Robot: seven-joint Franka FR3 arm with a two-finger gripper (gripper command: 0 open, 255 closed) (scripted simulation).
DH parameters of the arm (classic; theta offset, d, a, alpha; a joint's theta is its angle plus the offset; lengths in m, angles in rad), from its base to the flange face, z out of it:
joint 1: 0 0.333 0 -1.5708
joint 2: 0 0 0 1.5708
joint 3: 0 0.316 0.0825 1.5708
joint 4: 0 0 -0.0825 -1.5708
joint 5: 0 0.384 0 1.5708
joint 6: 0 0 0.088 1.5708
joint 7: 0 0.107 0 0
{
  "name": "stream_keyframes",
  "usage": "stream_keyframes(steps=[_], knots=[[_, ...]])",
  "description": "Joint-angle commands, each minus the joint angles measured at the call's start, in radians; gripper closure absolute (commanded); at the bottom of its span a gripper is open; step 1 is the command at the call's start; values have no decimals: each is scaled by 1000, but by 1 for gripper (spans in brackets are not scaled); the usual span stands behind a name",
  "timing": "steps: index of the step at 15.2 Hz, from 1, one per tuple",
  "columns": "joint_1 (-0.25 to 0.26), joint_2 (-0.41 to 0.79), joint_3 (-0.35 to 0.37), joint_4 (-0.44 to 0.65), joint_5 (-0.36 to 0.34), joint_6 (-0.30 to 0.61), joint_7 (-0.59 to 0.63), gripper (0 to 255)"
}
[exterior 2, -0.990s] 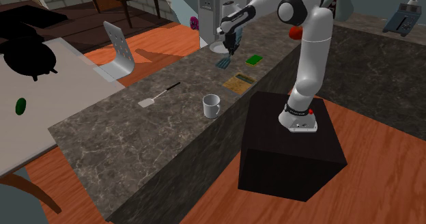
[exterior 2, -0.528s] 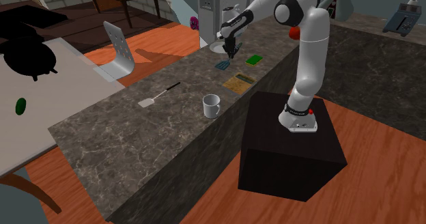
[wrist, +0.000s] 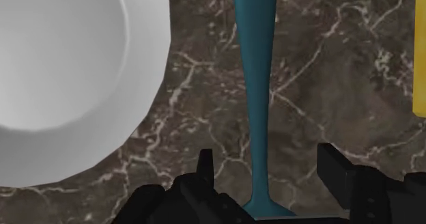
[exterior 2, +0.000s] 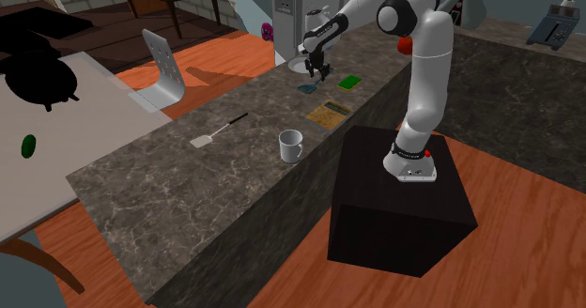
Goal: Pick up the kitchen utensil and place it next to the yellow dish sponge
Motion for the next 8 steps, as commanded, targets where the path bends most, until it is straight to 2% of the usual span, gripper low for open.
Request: stream_keyframes(steps=[1, 4, 8], knots=[[0, 0, 0, 0, 0, 0, 0, 0], [0, 0, 0, 0, 0, 0, 0, 0], [18, -64, -3, 52, -22, -114, 15, 0]])
